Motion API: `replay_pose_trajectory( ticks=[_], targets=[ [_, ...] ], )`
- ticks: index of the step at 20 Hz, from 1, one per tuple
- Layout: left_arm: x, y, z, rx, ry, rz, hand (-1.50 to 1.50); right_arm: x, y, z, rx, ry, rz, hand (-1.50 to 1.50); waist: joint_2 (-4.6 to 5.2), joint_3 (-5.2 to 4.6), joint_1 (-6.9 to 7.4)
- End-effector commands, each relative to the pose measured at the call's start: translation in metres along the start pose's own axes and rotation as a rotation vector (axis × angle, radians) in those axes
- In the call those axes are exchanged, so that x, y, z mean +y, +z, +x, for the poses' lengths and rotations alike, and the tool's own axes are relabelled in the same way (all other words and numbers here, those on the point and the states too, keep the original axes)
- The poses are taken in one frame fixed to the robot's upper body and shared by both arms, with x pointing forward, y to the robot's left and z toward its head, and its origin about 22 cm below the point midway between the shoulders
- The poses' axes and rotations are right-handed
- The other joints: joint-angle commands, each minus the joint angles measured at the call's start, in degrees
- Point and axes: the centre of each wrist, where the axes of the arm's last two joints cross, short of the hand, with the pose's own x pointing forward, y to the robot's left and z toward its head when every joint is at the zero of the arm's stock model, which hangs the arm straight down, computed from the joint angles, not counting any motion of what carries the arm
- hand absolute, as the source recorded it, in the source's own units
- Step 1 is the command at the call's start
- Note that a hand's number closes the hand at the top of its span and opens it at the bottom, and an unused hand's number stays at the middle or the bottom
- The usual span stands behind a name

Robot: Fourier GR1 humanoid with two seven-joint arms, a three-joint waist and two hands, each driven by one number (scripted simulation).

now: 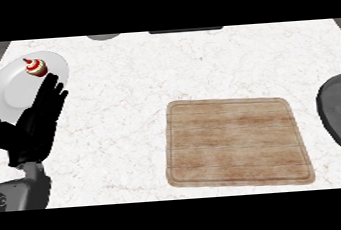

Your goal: Pick the bell pepper from the cutting board and place it in the pan

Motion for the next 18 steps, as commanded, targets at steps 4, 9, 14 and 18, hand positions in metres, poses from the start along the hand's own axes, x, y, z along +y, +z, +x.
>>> replay_pose_trajectory(
  ticks=[4,9,14,18],
  targets=[
    [-0.007,-0.009,0.007,-0.009,0.003,0.022,0.0,0.043,-0.02,-0.048,-0.064,-0.064,0.08,1.5,-0.01,-0.02,0.18],
    [-0.013,0.002,-0.01,0.005,0.015,-0.005,0.0,0.091,-0.031,-0.074,-0.043,-0.01,0.098,1.5,0.1,-0.01,0.66],
    [-0.003,-0.003,0.008,-0.004,0.011,-0.007,0.0,0.117,-0.029,-0.073,0.198,-0.075,0.199,-1.5,0.04,-0.01,1.01],
    [0.001,-0.003,-0.003,-0.001,0.006,-0.014,0.0,0.125,-0.021,-0.12,0.194,-0.143,0.297,-1.5,0.17,0.04,0.73]
  ],
)
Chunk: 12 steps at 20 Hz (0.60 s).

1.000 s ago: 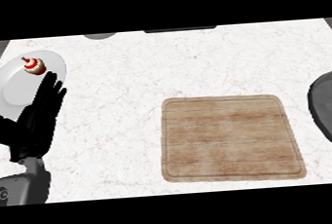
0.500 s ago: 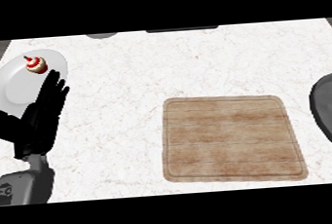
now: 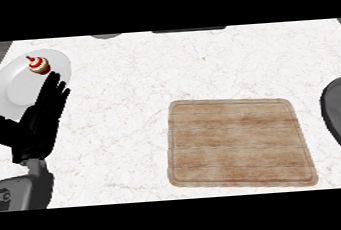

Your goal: Pick the bell pepper from the cutting board and place it in the pan

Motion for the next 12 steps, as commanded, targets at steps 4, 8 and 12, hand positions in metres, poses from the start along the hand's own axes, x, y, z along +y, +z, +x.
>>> replay_pose_trajectory(
  ticks=[4,8,12],
  targets=[
    [-0.009,-0.006,0.003,0.004,0.012,0.005,0.0,0.021,-0.003,-0.012,-0.031,-0.115,0.04,-1.5,-0.22,-0.04,-0.73],
    [-0.003,0.002,-0.004,0.001,0.005,0.013,0.0,-0.002,-0.002,-0.031,-0.078,-0.344,-0.082,-1.5,-0.39,-0.04,-1.21],
    [0.009,0.005,0.006,0.012,-0.005,0.023,0.0,-0.013,0.013,-0.067,-0.047,-0.539,-0.129,-1.5,-0.58,-0.03,-1.84]
  ],
)
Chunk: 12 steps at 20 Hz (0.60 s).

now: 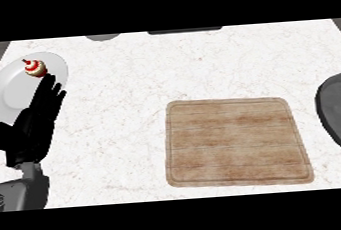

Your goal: Pick the bell pepper from the cutting board and place it in the pan

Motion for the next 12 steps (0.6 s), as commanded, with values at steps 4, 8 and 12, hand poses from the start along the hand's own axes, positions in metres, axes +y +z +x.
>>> replay_pose_trajectory(
  ticks=[4,8,12],
  targets=[
    [0.0,0.008,0.01,0.004,-0.006,0.018,0.0,-0.068,0.015,-0.03,0.004,-0.336,-0.081,-1.5,-0.24,0.0,-0.51],
    [0.001,0.007,0.006,0.011,0.016,0.018,0.0,-0.107,0.064,-0.078,-0.029,-0.427,-0.051,-1.5,-0.24,-0.02,-1.29],
    [0.006,0.007,-0.001,-0.002,-0.002,0.014,0.0,-0.148,0.08,-0.088,-0.084,-0.524,0.022,-1.5,-0.01,-0.01,-0.64]
  ],
)
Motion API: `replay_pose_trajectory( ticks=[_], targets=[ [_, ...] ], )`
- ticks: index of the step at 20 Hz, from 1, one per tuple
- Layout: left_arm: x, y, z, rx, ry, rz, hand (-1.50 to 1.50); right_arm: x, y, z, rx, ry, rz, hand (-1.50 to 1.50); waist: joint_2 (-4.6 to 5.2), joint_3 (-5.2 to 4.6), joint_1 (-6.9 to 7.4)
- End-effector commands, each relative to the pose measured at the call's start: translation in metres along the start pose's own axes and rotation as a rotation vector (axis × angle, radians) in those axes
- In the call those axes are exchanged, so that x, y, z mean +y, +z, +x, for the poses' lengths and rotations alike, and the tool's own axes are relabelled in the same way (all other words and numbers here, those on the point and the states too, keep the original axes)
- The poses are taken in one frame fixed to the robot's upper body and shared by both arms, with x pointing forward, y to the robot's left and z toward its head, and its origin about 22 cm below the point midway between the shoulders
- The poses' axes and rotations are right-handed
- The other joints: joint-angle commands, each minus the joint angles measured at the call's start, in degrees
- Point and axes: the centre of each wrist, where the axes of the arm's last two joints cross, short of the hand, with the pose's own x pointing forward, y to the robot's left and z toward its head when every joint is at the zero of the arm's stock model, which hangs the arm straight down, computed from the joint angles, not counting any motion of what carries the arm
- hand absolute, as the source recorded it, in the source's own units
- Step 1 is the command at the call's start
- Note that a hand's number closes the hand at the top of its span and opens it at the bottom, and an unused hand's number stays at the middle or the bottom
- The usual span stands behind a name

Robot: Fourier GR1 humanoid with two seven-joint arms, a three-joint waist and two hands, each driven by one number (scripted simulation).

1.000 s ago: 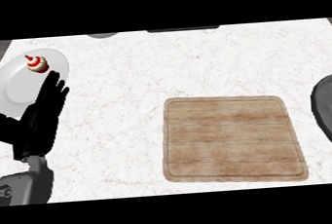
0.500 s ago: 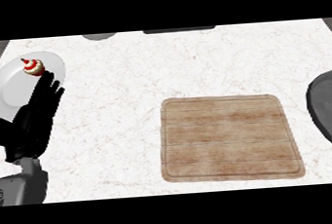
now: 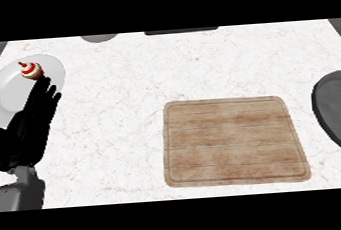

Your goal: Pick the bell pepper from the cutting board and place it in the pan

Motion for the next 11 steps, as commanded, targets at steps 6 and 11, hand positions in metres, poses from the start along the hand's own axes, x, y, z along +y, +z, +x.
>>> replay_pose_trajectory(
  ticks=[6,11],
  targets=[
    [0.004,-0.008,-0.01,-0.01,-0.005,-0.011,0.0,-0.074,0.064,0.001,-0.049,-0.045,0.041,-1.5,0.17,-0.05,0.35],
    [-0.007,0.004,-0.013,-0.007,-0.005,-0.029,0.0,-0.069,0.065,-0.007,-0.036,-0.028,0.015,-1.5,0.19,0.0,0.96]
  ],
)
